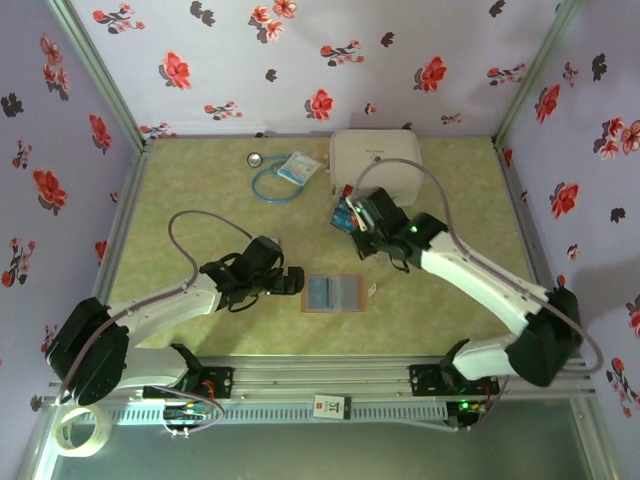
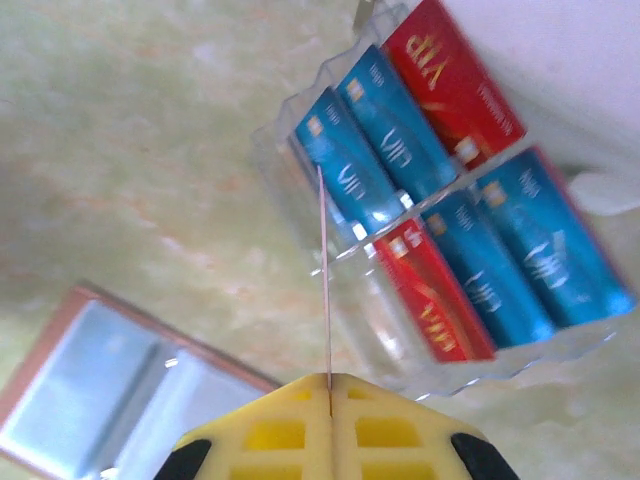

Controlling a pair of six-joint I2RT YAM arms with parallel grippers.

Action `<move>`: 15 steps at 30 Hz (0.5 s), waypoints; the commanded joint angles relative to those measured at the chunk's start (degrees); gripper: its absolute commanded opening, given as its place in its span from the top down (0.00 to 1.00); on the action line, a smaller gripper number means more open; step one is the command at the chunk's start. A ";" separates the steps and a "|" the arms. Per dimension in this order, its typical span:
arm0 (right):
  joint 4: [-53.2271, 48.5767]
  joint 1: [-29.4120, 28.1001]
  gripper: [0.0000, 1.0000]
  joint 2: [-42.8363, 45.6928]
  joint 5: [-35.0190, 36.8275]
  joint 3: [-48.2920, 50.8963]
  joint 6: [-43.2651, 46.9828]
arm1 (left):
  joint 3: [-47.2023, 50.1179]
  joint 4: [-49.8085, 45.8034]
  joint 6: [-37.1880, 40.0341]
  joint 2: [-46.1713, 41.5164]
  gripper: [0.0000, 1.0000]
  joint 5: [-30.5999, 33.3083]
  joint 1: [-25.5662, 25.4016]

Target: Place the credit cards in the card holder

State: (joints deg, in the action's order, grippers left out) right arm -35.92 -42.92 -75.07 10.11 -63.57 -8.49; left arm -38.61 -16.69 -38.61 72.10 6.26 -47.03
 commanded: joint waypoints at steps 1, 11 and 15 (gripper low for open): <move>11.54 0.15 1.00 5.49 -10.42 10.57 -14.90 | 0.51 -0.48 0.53 0.26 0.00 -0.33 -1.43; 40.18 1.26 1.00 16.20 -23.19 35.99 -38.35 | -0.70 -1.09 1.70 4.64 0.00 4.93 -5.55; 45.66 1.34 1.00 14.81 -25.02 39.75 -40.79 | -1.36 -0.08 1.87 6.35 0.00 5.19 -6.53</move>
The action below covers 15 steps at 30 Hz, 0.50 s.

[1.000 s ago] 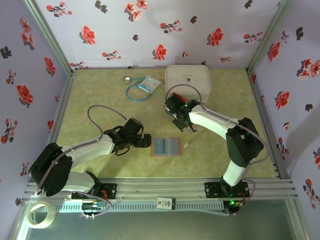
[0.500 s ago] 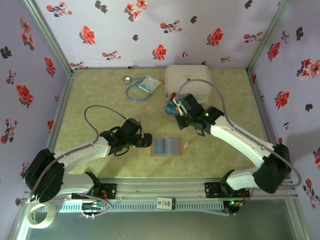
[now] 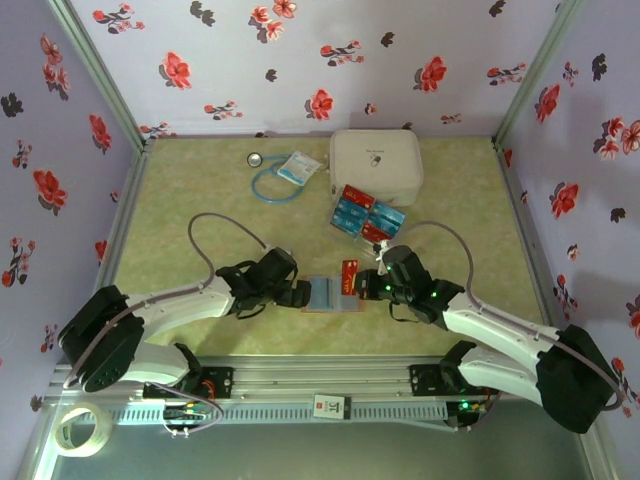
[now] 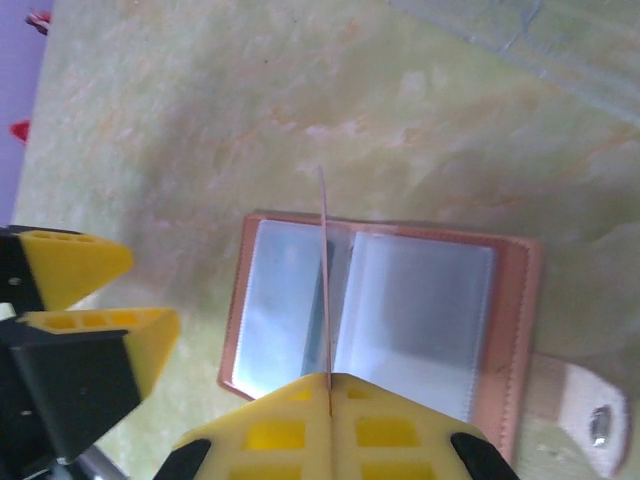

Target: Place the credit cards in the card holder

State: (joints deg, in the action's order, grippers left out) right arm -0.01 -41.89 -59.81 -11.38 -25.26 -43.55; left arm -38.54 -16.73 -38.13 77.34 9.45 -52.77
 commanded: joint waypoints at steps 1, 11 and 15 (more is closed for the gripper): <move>10.71 0.38 1.00 -0.89 -3.79 2.05 -5.99 | -1.66 0.18 1.40 1.51 0.00 2.14 -1.03; 17.12 0.93 1.00 -4.67 -5.93 4.95 -7.33 | -3.26 1.10 2.09 5.07 0.00 2.85 -1.82; 19.07 1.18 1.00 -5.71 -5.99 6.32 -7.58 | -3.60 1.35 2.19 6.02 0.00 2.81 -1.94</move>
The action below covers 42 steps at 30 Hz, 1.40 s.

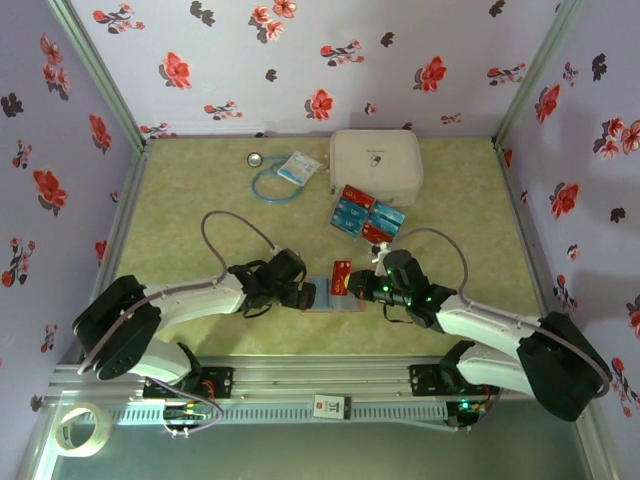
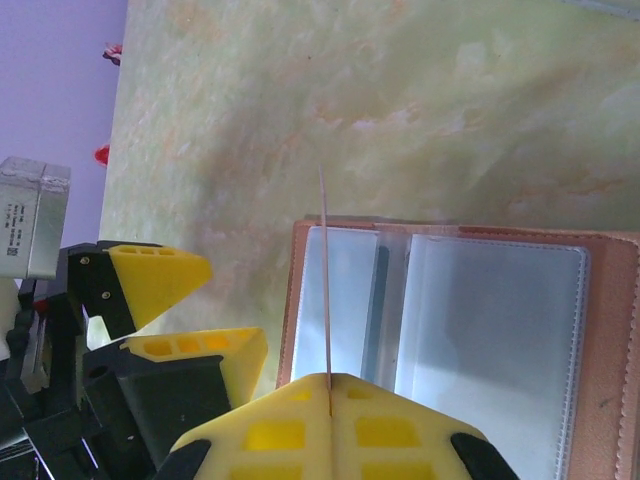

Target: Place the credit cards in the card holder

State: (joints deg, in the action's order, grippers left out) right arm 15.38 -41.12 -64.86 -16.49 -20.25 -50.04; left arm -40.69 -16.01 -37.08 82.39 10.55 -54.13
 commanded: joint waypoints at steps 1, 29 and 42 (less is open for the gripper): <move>4.14 0.50 1.00 -0.84 -0.88 1.69 -1.05 | -1.55 0.77 1.16 1.33 0.00 1.77 -0.63; 13.78 0.96 1.00 -8.48 -2.69 4.21 -2.43 | -0.19 -0.55 0.09 4.07 0.00 3.36 -0.89; 15.72 0.96 1.00 -10.86 -2.72 4.61 -2.60 | 0.25 -1.13 -0.13 4.00 0.00 3.93 -0.89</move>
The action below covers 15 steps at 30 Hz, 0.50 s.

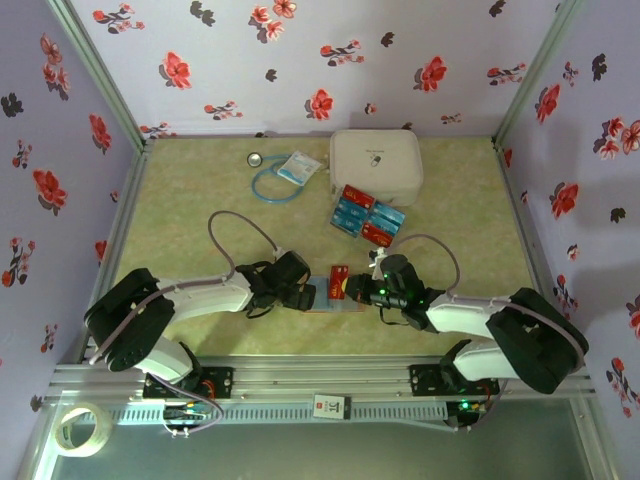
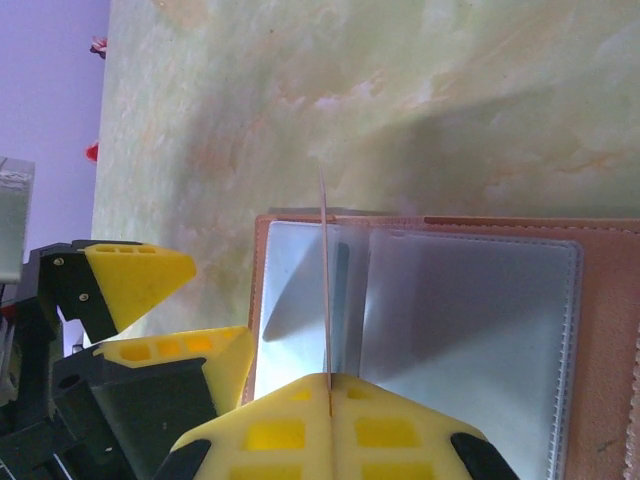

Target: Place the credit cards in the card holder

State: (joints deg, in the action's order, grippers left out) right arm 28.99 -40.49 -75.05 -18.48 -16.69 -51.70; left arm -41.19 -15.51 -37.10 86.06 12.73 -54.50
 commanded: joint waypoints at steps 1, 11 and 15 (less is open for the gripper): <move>2.36 0.32 1.00 -0.91 -0.71 1.14 -0.94 | 0.76 -1.64 -0.13 0.33 0.00 1.75 -0.54; 4.52 0.35 1.00 -2.31 -1.39 1.92 -1.69 | 0.87 -1.45 -0.23 0.57 0.00 1.69 -0.50; 5.56 0.37 1.00 -2.81 -2.42 1.92 -2.24 | 0.91 -1.32 -0.33 0.54 0.00 1.72 -0.53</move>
State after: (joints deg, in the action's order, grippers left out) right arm 32.58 -40.49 -77.17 -19.59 -15.64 -53.06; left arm -41.10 -15.51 -37.10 86.08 12.95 -54.50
